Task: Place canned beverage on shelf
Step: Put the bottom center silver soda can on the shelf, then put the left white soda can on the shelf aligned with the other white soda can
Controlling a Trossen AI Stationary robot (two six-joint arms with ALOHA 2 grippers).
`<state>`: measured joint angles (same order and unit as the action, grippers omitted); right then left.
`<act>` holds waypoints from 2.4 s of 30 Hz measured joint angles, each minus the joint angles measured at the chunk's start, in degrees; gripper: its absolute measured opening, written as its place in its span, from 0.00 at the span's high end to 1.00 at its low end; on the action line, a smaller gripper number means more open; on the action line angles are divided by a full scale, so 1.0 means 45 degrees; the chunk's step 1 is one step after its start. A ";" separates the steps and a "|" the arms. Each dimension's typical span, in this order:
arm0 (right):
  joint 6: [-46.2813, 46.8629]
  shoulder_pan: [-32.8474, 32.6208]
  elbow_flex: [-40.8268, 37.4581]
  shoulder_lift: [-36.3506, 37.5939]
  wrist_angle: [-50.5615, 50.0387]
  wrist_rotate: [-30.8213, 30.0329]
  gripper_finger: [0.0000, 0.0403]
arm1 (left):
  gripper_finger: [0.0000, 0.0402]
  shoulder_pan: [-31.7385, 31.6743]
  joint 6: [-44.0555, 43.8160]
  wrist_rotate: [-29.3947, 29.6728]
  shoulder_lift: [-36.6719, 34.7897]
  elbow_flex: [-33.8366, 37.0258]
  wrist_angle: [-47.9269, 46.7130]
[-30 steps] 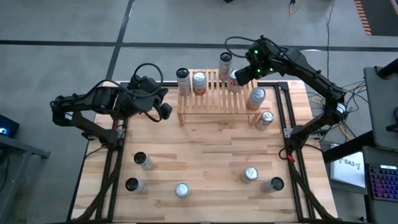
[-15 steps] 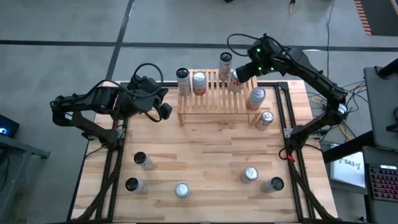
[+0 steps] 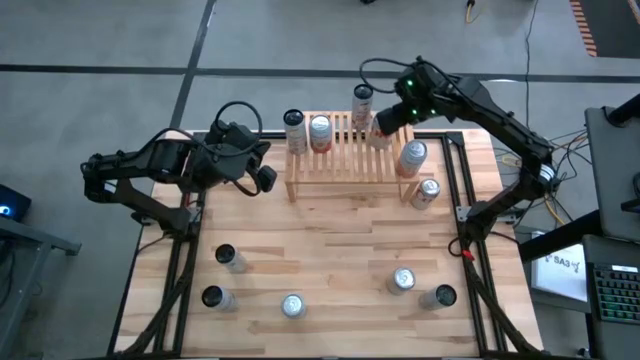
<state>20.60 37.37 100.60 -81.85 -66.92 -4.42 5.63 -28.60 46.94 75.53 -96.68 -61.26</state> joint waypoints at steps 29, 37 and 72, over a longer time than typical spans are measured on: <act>-0.0039 -0.0273 0.0658 0.0269 -0.0031 -0.0166 0.97 | 1.00 0.0005 0.0010 0.0000 0.0000 0.0000 0.0279; 0.0093 -0.0275 0.0636 0.0269 -0.0032 -0.0023 0.97 | 1.00 0.0003 0.0010 -0.0052 0.0003 0.0000 0.0279; -0.0252 -0.1084 0.0622 0.1388 0.1420 0.0071 0.97 | 1.00 0.0768 -0.6981 -1.0964 0.0312 0.0003 -0.3719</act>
<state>19.46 32.49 103.39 -75.61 -60.53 -4.10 9.08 -60.02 -2.40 76.93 -96.67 -78.00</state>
